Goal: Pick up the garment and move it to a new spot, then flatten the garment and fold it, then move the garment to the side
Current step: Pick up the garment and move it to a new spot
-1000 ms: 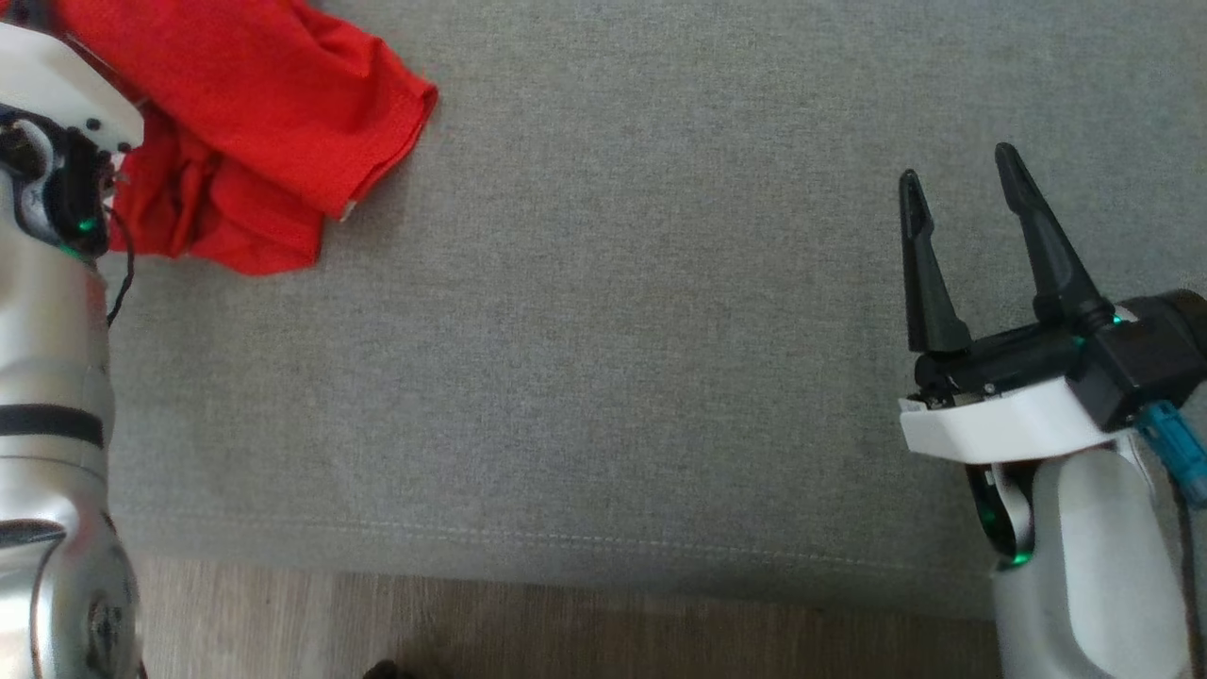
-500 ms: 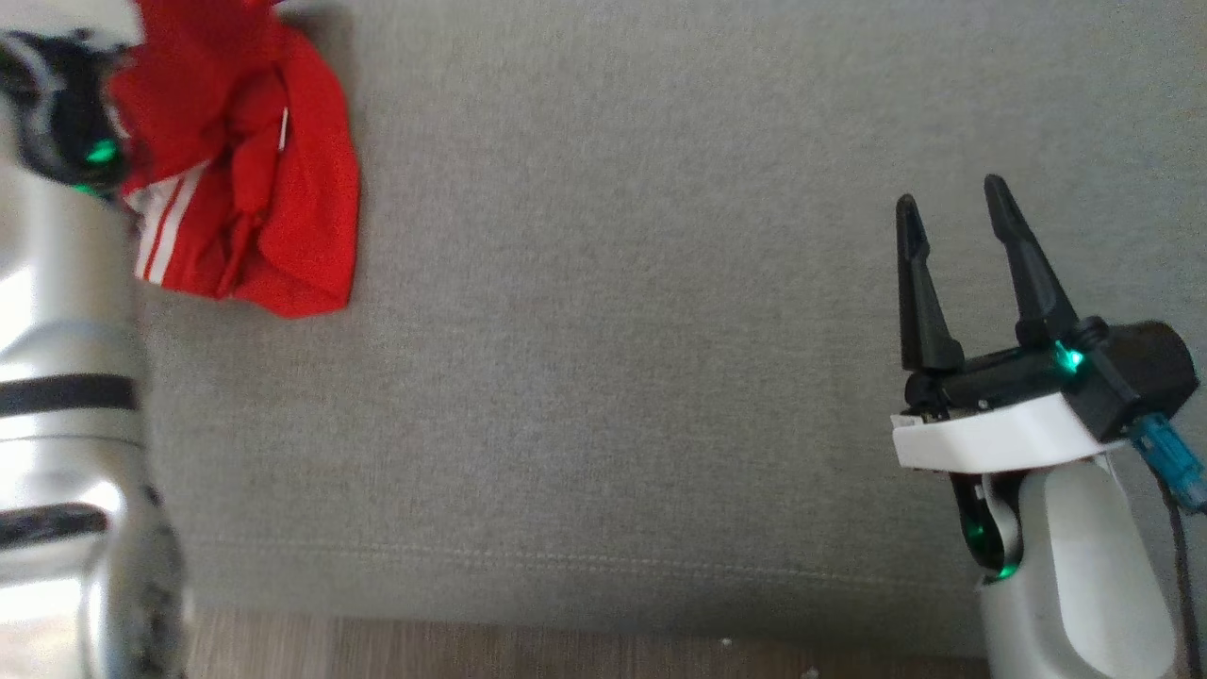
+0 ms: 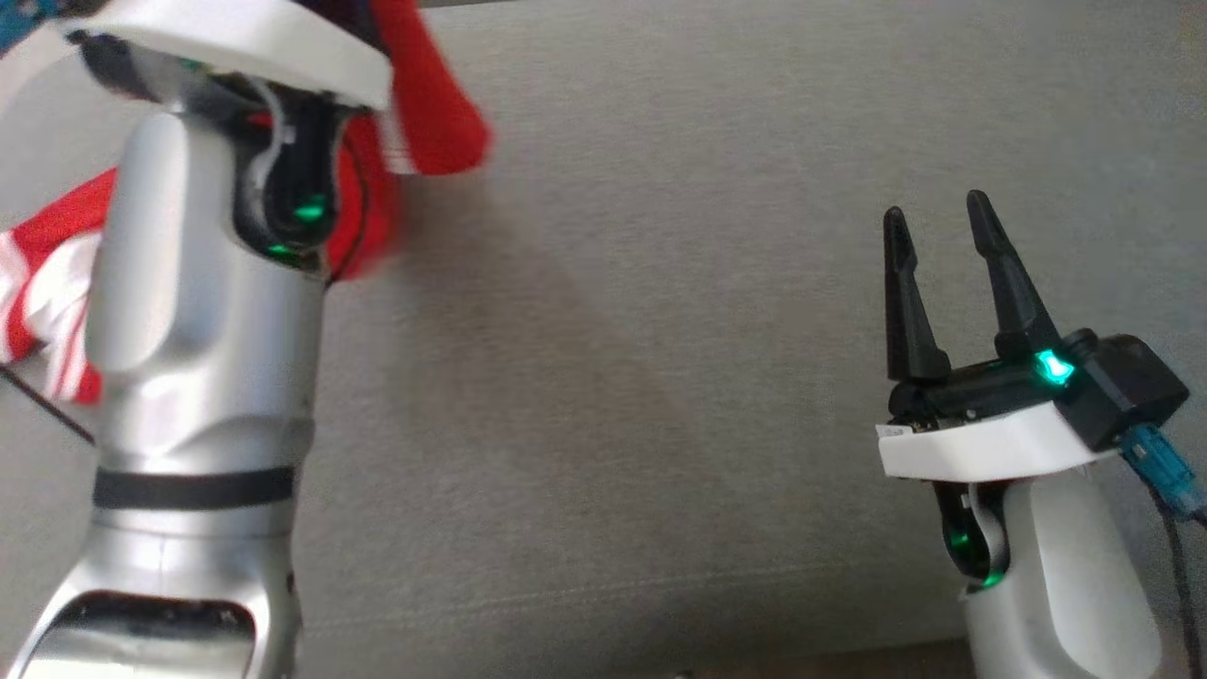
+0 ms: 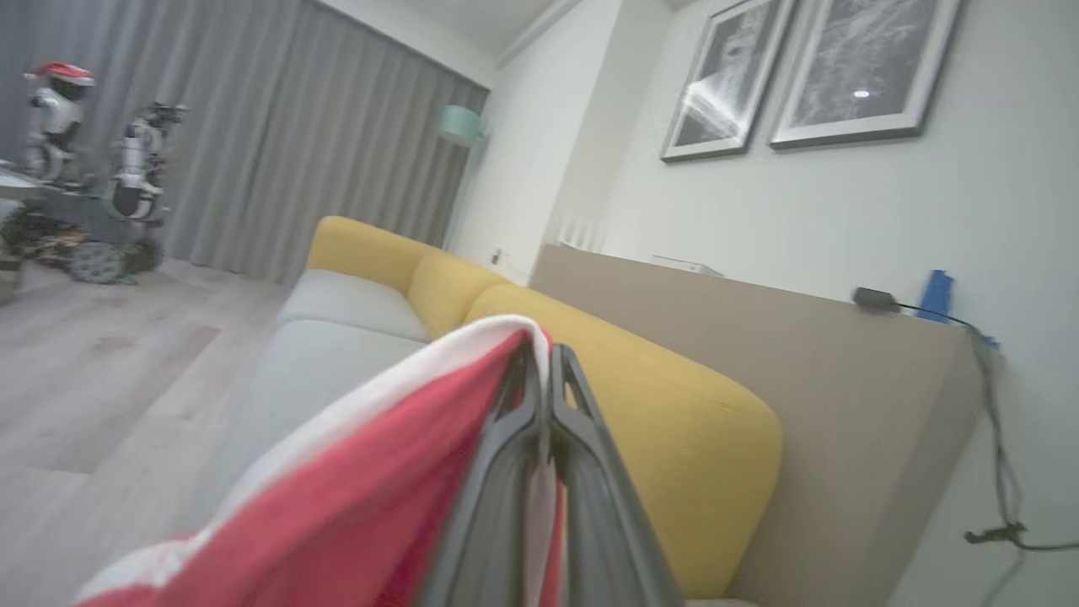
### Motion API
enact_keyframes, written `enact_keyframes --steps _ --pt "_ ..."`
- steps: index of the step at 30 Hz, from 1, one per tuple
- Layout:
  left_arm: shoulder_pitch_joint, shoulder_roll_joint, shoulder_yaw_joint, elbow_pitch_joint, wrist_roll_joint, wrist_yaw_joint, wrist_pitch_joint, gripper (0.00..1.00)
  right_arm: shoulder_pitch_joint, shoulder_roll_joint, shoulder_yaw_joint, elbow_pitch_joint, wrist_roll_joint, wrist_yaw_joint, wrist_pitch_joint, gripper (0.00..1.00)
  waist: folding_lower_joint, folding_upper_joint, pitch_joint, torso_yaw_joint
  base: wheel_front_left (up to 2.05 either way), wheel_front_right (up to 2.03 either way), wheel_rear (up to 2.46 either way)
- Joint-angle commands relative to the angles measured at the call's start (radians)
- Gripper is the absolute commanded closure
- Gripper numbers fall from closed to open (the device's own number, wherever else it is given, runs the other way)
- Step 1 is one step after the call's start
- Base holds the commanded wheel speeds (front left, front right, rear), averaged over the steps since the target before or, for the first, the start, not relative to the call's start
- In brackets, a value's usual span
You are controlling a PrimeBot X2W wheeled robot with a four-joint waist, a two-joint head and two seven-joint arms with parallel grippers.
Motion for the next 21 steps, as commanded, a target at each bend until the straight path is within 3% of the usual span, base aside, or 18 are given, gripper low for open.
enact_keyframes --steps 1,8,14,21 --pt "-0.022 0.025 -0.007 -0.072 -0.012 0.018 0.017 1.00 -0.015 0.004 0.029 -0.033 0.017 0.007 -0.010 0.00 0.0001 0.0000 -0.003 -0.074 0.00 0.00 0.00" --pt "-0.032 0.022 -0.163 -0.144 -0.061 0.104 0.023 1.00 -0.049 0.004 0.054 -0.047 0.062 0.007 -0.013 0.00 0.0001 0.0000 0.043 -0.202 0.00 0.00 0.00" --pt "-0.090 0.022 -0.234 -0.098 0.013 0.171 -0.066 1.00 -0.068 0.004 0.067 -0.081 0.090 0.007 -0.013 0.00 0.0001 0.0000 0.083 -0.277 0.00 0.00 0.00" --pt "-0.076 0.024 -0.346 0.013 0.113 0.177 -0.121 1.00 -0.071 0.004 0.057 -0.109 0.102 0.007 -0.013 0.00 0.0001 0.0000 0.127 -0.302 0.00 0.00 0.00"
